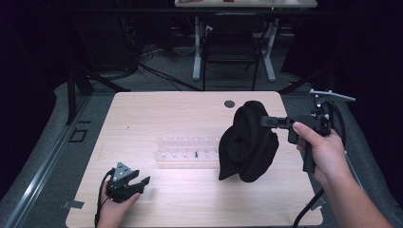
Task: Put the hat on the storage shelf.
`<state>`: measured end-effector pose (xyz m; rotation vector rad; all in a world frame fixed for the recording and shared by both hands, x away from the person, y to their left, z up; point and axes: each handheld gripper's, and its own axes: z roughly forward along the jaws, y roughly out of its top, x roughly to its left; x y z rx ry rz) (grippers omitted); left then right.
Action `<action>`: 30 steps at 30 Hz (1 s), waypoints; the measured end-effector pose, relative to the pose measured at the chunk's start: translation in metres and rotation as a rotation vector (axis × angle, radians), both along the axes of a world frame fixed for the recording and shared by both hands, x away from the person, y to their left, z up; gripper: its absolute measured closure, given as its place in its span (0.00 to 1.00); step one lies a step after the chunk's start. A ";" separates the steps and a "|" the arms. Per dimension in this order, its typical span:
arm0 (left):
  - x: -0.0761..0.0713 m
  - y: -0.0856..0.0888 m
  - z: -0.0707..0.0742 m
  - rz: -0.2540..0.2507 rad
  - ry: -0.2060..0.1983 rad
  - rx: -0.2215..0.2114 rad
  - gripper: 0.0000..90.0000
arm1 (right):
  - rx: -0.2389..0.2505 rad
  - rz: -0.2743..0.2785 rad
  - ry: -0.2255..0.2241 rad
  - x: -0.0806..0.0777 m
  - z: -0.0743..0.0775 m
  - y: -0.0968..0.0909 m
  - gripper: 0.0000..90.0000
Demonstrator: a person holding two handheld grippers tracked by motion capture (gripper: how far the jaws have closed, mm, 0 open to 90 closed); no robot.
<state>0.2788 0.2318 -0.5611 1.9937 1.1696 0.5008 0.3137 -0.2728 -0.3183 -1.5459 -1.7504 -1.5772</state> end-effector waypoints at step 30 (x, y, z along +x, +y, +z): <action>0.002 0.000 -0.001 -0.004 0.008 -0.007 0.51 | -0.004 -0.031 -0.030 0.039 0.009 0.036 0.98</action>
